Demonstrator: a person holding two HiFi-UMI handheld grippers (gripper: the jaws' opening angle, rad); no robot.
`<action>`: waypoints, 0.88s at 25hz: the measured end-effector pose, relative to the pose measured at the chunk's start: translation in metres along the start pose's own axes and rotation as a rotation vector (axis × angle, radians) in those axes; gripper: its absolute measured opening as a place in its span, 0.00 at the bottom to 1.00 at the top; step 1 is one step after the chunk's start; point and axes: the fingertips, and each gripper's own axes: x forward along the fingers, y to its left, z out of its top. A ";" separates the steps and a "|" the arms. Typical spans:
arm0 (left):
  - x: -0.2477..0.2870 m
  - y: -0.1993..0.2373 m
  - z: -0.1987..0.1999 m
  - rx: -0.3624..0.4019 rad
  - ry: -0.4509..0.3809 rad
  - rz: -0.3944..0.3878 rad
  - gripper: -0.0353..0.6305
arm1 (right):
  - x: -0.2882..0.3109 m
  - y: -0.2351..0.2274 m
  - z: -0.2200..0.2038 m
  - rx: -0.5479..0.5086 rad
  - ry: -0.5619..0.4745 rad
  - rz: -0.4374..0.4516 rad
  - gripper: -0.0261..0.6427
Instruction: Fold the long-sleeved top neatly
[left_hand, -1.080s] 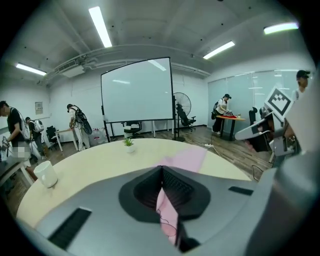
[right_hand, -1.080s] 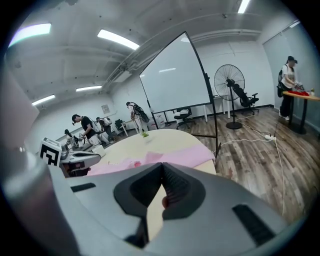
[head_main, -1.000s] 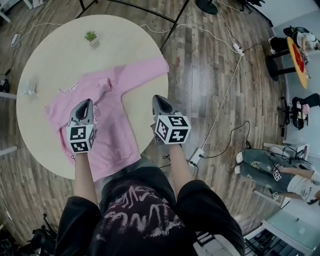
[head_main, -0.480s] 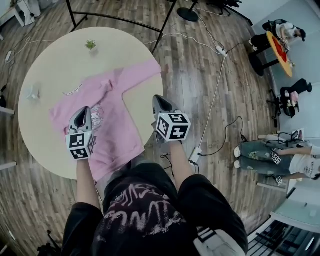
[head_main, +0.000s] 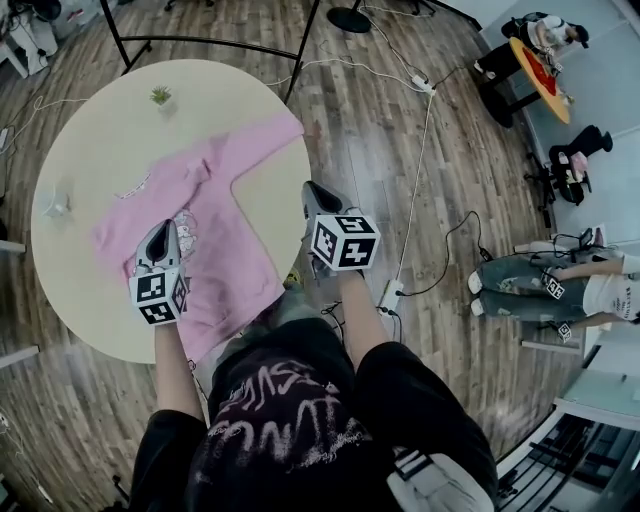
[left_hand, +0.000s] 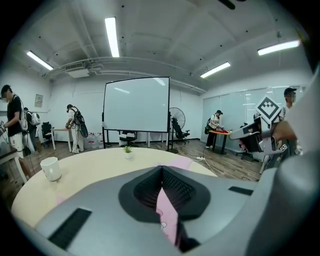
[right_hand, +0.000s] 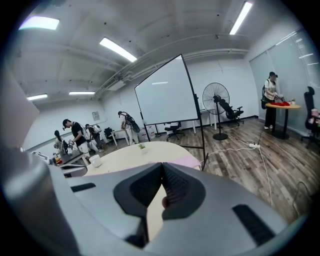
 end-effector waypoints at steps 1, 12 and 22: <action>0.003 -0.003 -0.001 0.006 0.007 0.000 0.07 | 0.003 -0.006 0.001 0.002 0.000 0.003 0.05; 0.068 -0.033 -0.024 0.014 0.138 0.066 0.07 | 0.101 -0.105 0.002 0.121 0.079 0.089 0.17; 0.153 -0.066 -0.037 0.071 0.265 0.094 0.07 | 0.210 -0.184 -0.030 0.314 0.199 0.198 0.33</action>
